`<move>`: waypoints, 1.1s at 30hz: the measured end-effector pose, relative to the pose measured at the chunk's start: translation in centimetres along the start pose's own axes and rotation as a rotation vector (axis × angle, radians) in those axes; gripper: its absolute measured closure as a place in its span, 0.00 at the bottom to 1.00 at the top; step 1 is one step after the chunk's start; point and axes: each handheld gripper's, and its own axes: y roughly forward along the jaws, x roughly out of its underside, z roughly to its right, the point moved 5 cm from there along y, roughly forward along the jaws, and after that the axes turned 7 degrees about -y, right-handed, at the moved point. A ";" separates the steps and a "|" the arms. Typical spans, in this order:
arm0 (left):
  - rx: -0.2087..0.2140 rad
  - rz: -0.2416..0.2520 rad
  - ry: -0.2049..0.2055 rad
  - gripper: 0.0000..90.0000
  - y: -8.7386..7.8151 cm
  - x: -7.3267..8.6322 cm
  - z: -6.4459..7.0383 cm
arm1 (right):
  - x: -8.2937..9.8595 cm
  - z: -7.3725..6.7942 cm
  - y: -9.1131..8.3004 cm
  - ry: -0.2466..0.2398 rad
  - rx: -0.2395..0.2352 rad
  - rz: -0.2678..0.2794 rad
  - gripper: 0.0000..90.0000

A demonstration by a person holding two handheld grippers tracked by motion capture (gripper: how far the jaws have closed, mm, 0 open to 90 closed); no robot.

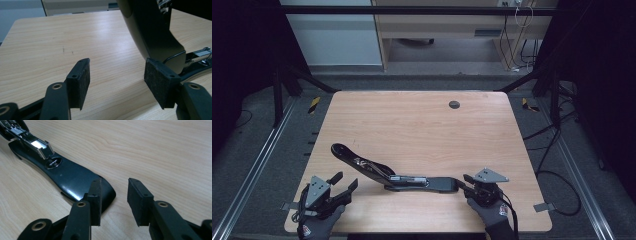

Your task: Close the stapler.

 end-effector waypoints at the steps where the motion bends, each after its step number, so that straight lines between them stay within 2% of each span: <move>1: 0.002 0.003 -0.003 0.40 0.0 -0.1 0.0 | 0.1 -0.1 0.0 0.002 -0.006 0.001 0.73; 10: 0.014 0.015 0.002 0.38 -0.2 -0.4 0.6 | 0.2 -0.8 0.3 -0.003 -0.015 -0.016 0.75; 21: 0.029 0.064 -0.005 0.37 -0.8 -2.0 1.6 | -0.2 -1.3 0.7 -0.012 -0.022 -0.019 0.78; 25: 0.025 0.088 -0.023 0.37 -0.8 -2.9 1.4 | -0.3 -1.4 0.7 -0.003 -0.023 -0.019 0.83; 31: 0.020 0.112 -0.033 0.38 -0.4 -4.3 1.2 | -0.3 -1.6 0.9 -0.009 -0.031 -0.033 0.99; 33: 0.027 0.116 -0.040 0.40 -0.2 -4.6 1.2 | -0.3 -1.7 0.9 -0.008 -0.036 -0.033 1.00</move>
